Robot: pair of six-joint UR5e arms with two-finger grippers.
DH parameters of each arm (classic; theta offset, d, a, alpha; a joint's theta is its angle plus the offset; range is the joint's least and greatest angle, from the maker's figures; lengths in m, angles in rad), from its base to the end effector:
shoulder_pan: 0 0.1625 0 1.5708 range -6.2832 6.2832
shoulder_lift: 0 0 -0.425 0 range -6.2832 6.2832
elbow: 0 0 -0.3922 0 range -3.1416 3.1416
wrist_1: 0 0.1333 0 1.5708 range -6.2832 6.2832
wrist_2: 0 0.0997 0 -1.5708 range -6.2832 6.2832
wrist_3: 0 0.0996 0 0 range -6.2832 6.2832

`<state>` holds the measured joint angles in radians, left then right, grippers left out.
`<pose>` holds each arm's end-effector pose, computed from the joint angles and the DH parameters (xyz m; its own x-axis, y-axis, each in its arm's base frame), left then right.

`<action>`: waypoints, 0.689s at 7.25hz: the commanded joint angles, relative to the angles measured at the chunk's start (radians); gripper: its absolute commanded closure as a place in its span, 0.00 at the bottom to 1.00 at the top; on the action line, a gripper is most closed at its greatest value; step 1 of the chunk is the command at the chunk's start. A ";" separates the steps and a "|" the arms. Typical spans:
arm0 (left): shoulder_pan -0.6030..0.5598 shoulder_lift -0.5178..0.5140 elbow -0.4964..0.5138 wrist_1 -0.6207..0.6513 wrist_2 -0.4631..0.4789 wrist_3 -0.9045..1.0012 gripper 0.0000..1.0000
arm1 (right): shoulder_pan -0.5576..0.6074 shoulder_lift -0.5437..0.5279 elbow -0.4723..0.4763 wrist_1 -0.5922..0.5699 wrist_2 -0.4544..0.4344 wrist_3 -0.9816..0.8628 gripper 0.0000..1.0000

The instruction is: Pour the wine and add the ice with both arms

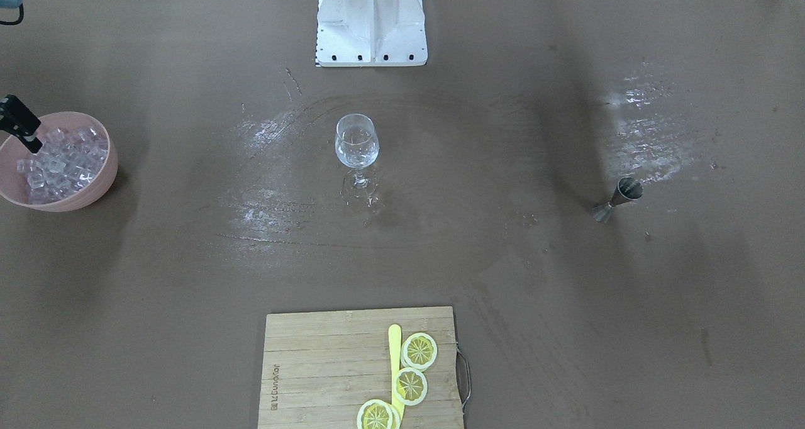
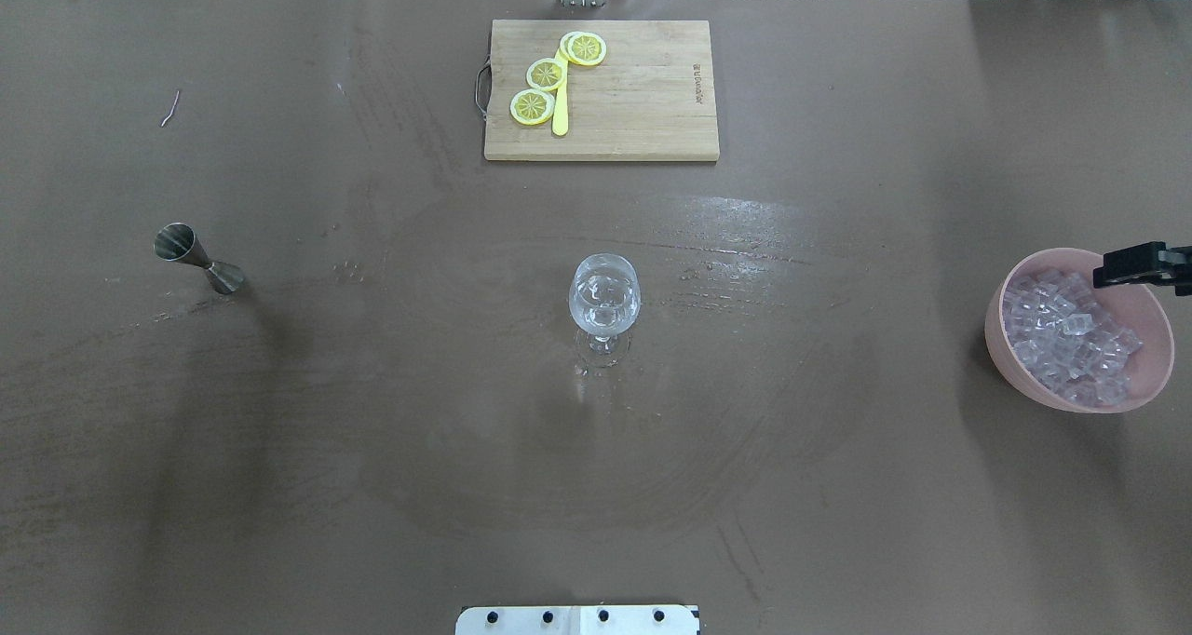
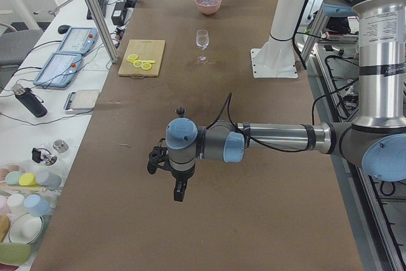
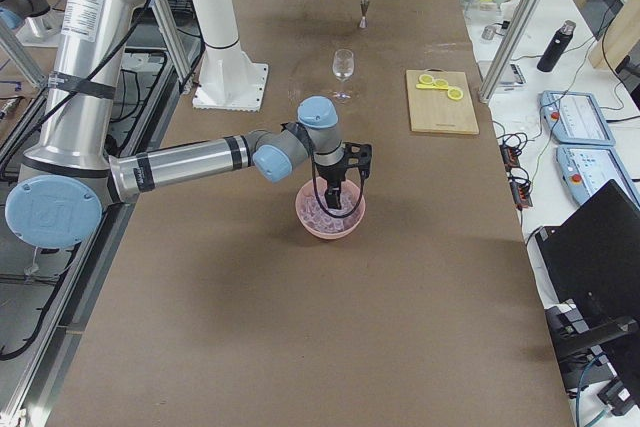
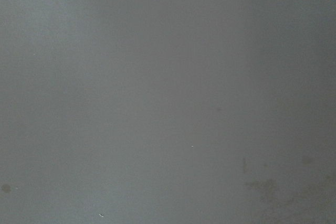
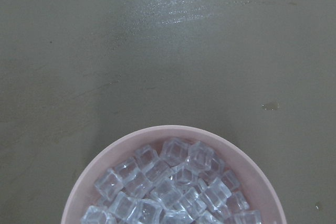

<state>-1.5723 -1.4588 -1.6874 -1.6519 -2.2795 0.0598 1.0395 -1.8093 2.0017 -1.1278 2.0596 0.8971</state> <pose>-0.0692 -0.4504 0.6498 0.7580 0.1140 -0.6422 -0.0439 0.9913 0.1242 -0.1367 -0.4033 0.5121 0.7055 0.1133 0.6996 -0.2301 0.9703 0.0749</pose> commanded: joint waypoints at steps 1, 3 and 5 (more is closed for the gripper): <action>0.000 0.000 0.000 -0.002 0.000 0.000 0.02 | -0.100 0.002 -0.004 0.014 -0.114 0.110 0.11; 0.000 0.000 0.002 -0.002 0.000 0.000 0.02 | -0.111 0.004 -0.053 0.072 -0.124 0.109 0.24; 0.000 0.000 0.002 0.000 0.000 0.000 0.02 | -0.121 0.004 -0.129 0.181 -0.130 0.112 0.27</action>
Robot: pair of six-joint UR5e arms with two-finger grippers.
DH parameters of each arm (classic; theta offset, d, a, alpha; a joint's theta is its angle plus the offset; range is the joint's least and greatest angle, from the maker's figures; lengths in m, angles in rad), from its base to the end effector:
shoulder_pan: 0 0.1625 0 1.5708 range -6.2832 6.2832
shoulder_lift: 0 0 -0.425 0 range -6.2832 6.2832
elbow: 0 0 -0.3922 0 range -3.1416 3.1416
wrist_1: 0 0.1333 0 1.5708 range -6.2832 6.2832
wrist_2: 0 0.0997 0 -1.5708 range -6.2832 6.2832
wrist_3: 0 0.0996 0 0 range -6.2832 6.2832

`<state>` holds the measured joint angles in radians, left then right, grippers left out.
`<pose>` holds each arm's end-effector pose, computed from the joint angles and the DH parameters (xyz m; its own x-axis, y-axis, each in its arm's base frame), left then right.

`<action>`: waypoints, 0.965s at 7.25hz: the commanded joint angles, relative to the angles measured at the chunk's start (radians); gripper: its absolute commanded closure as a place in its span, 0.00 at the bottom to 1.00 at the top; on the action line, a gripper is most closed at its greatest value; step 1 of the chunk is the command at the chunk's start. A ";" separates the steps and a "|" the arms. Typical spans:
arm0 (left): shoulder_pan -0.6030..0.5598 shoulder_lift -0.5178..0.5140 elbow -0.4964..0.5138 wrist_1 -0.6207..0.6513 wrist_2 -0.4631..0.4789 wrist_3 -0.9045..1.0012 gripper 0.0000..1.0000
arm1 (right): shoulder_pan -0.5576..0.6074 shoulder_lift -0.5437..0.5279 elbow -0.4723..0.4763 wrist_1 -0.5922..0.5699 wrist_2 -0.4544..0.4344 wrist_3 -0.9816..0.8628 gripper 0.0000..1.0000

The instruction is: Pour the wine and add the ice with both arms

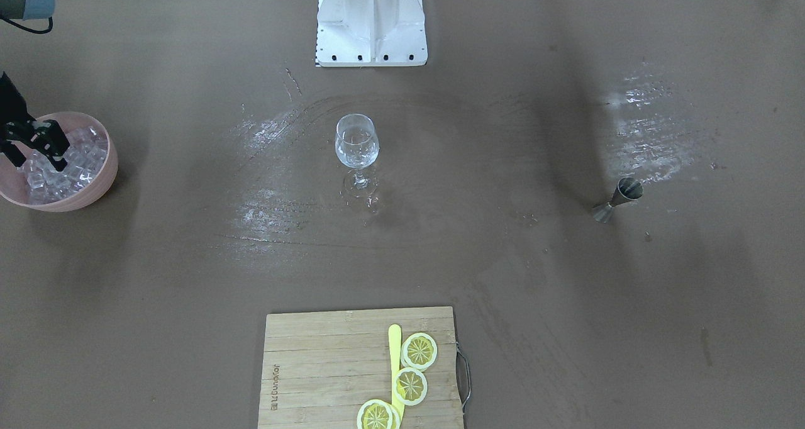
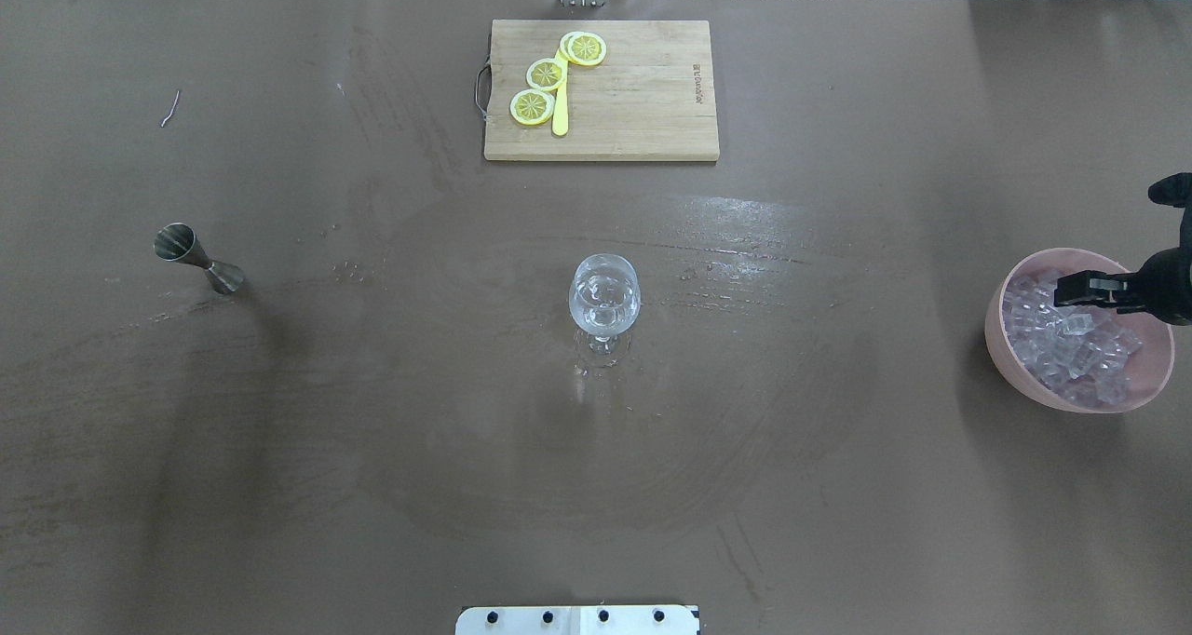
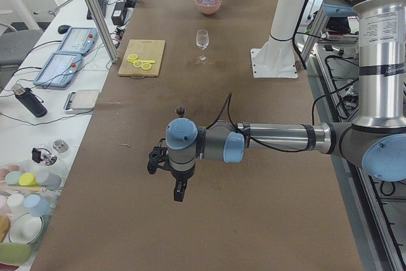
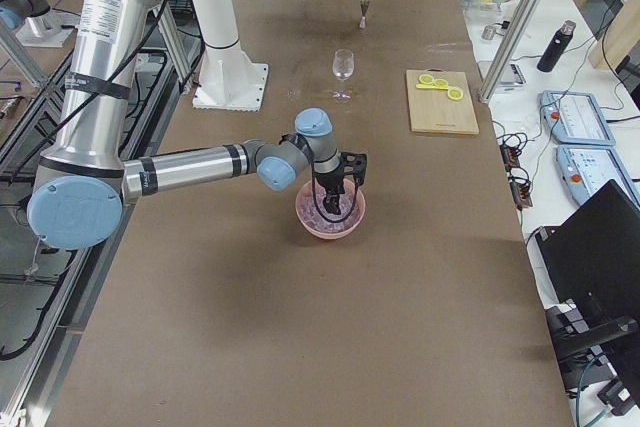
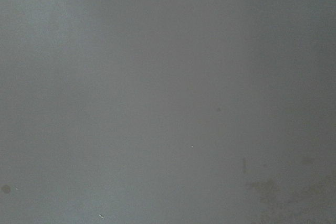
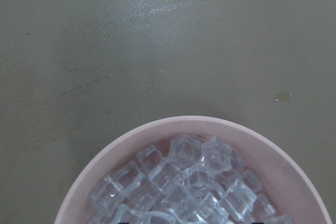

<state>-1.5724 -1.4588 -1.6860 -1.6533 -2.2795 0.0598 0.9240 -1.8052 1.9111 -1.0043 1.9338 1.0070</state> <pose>-0.0692 -0.4504 0.6504 0.7580 0.1139 -0.6422 -0.0438 0.9913 0.1242 -0.1793 -0.4000 0.5452 0.7259 0.1323 0.6749 -0.2659 0.9590 0.0981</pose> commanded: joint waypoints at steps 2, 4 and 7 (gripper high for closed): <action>0.002 0.000 0.000 0.000 0.000 0.000 0.02 | -0.022 0.001 -0.034 0.058 -0.004 0.002 0.30; 0.002 0.000 0.000 0.000 0.000 0.000 0.02 | -0.034 -0.003 -0.030 0.062 -0.006 -0.004 0.32; 0.002 0.000 0.000 0.000 0.000 0.002 0.02 | -0.039 -0.020 -0.021 0.062 -0.007 -0.007 0.44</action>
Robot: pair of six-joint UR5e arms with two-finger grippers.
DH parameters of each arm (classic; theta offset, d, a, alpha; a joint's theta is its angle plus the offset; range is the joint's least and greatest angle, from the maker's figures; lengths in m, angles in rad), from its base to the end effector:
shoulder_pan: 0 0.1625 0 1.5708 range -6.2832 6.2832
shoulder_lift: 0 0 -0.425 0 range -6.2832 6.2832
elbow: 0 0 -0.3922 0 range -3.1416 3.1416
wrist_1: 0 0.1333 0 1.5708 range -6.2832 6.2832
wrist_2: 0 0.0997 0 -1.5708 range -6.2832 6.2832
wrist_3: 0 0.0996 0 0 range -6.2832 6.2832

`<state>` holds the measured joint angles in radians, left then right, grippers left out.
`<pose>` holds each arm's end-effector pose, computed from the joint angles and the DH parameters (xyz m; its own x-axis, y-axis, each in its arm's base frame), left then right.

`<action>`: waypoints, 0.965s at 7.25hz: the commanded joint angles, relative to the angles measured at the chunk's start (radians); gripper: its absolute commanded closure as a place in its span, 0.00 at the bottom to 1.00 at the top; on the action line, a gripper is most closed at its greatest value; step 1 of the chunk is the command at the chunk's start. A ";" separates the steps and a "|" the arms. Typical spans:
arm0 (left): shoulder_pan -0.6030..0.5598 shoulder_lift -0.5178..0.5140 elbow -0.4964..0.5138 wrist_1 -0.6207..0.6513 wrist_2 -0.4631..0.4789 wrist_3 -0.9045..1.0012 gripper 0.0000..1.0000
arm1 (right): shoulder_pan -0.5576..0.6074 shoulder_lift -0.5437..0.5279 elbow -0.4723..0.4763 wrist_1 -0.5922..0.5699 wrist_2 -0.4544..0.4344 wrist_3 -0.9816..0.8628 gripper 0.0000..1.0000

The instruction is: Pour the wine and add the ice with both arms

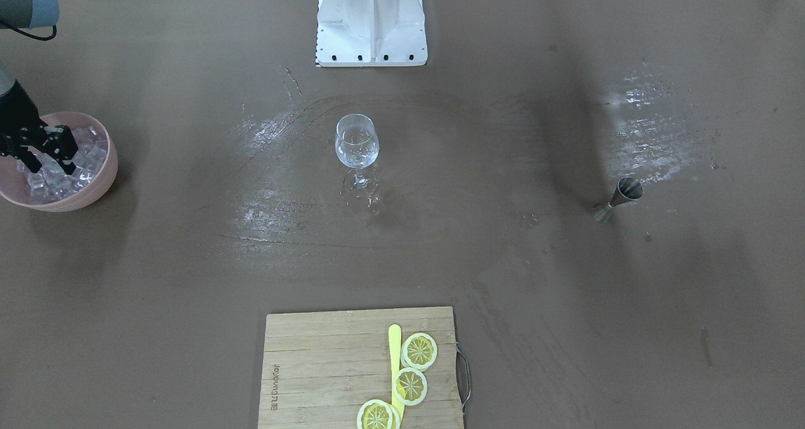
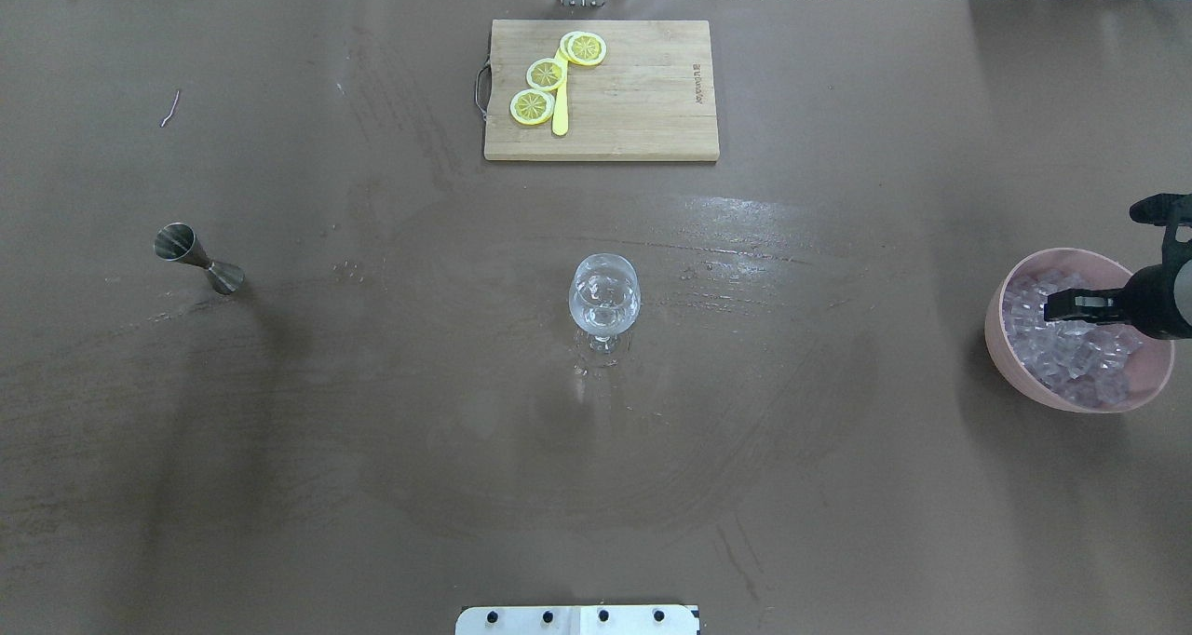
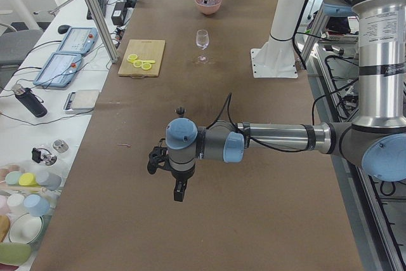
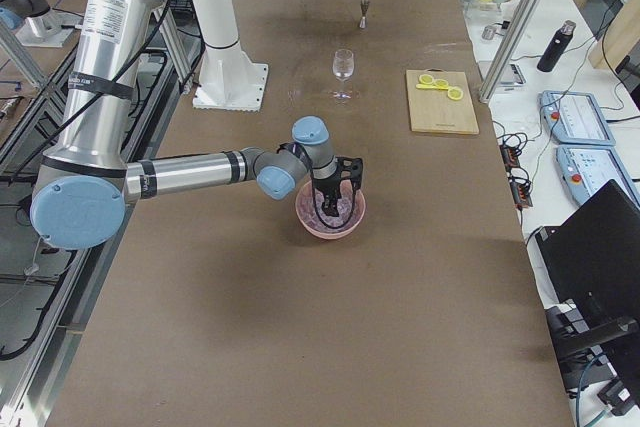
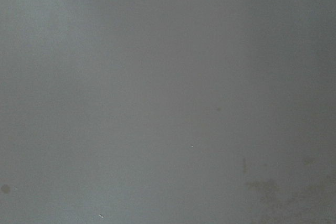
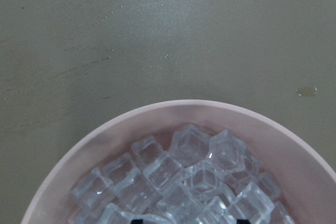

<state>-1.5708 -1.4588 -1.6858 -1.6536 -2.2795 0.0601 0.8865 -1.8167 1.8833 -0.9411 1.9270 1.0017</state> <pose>-0.0685 -0.4505 0.6505 0.7578 0.1155 -0.6421 -0.0456 0.9912 0.1245 -0.1918 -0.3910 0.5563 0.7237 0.0881 0.6845 -0.2313 0.9654 0.1202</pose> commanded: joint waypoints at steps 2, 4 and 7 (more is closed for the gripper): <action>0.002 0.000 0.000 0.000 0.000 0.001 0.02 | -0.004 -0.038 0.036 0.001 0.000 -0.002 0.56; 0.002 0.000 0.002 0.000 0.000 0.001 0.02 | -0.011 -0.038 0.039 -0.001 0.000 -0.002 0.66; 0.002 0.000 0.002 0.000 0.000 0.001 0.02 | -0.012 -0.036 0.052 -0.001 0.001 -0.005 0.88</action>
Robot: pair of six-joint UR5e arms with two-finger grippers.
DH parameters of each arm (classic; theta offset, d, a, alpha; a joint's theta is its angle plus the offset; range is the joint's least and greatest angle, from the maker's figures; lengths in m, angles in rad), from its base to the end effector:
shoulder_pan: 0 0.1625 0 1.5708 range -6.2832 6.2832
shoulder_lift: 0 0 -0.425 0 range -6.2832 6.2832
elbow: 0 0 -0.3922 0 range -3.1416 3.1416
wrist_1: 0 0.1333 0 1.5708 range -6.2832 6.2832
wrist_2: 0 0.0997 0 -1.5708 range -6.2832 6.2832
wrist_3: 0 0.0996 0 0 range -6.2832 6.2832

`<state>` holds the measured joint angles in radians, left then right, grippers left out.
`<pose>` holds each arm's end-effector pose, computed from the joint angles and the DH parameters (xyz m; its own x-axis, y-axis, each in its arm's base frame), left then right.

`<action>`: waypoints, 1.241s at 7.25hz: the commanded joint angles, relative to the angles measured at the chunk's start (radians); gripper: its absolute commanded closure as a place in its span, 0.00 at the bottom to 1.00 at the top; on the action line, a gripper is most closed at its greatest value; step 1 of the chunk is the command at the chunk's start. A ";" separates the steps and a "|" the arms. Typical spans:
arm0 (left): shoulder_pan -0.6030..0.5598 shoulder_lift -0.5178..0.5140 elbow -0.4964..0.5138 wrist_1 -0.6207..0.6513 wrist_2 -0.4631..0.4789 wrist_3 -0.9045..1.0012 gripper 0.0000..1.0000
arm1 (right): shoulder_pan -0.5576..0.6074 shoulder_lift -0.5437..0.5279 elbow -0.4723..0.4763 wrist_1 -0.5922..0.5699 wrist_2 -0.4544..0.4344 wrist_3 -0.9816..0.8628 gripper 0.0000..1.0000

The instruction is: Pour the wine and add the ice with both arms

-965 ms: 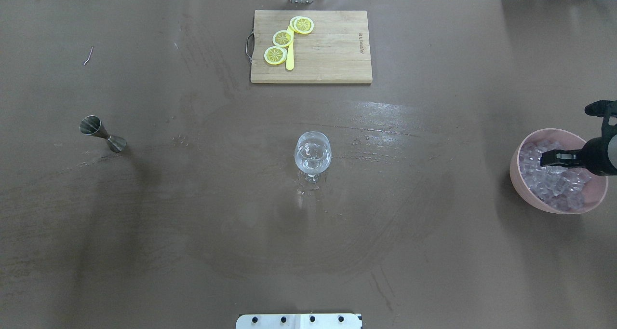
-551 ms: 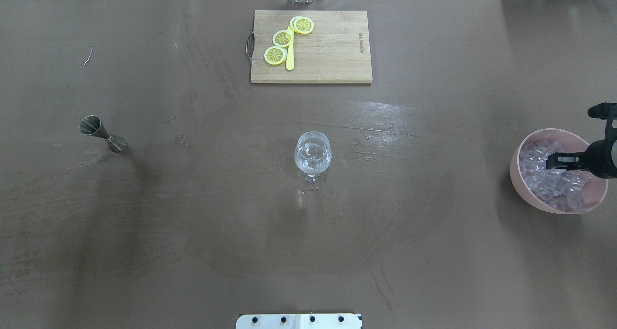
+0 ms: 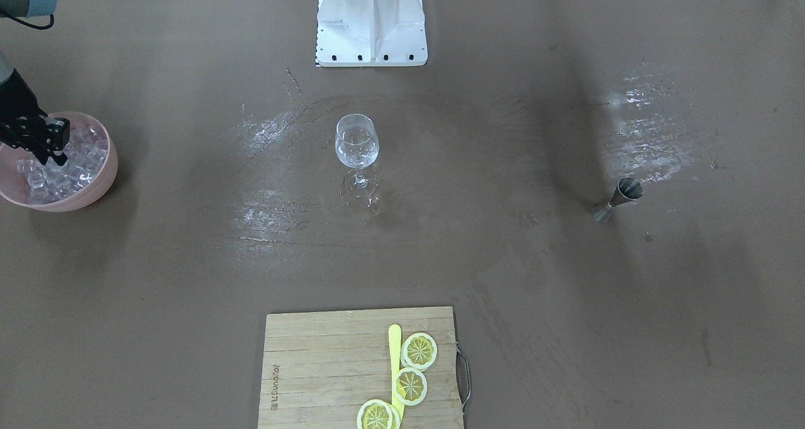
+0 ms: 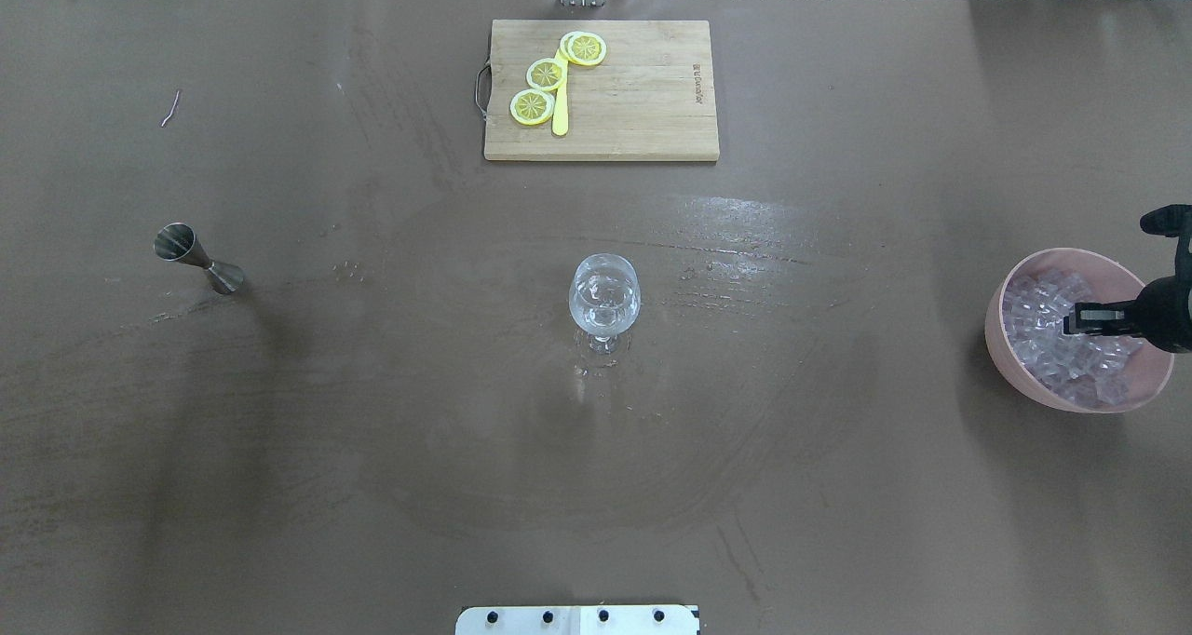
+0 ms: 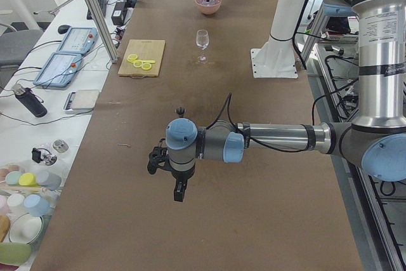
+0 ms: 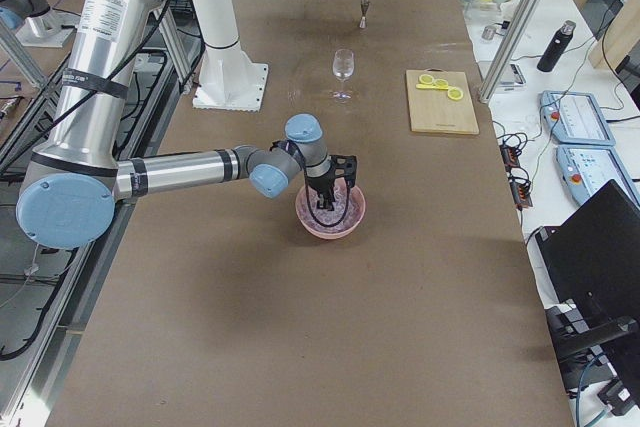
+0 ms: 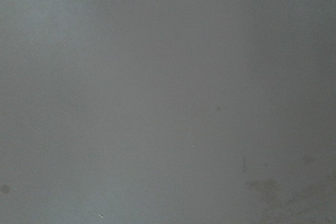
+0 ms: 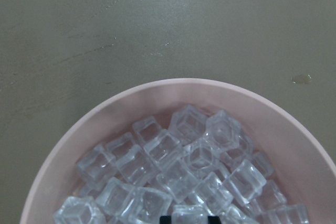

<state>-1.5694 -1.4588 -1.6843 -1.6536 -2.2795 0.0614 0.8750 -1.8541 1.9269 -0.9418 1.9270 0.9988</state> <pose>-0.0678 -0.4505 0.6512 0.7576 0.1169 -0.6421 -0.0480 0.9911 0.1238 -0.1864 -0.3769 0.5490 0.7229 0.0741 0.6870 -0.2185 0.9677 0.1255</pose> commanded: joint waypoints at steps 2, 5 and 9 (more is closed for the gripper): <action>0.000 0.000 0.002 0.002 0.000 -0.002 0.02 | 0.005 0.006 0.065 -0.003 0.012 -0.003 0.98; 0.000 0.002 0.003 0.003 0.000 -0.002 0.02 | 0.027 0.096 0.119 -0.005 0.013 -0.005 1.00; 0.000 0.000 0.006 0.003 0.000 -0.002 0.02 | -0.029 0.451 0.113 -0.238 0.003 0.021 1.00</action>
<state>-1.5692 -1.4582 -1.6793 -1.6506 -2.2795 0.0603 0.8762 -1.5371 2.0402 -1.0591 1.9374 1.0090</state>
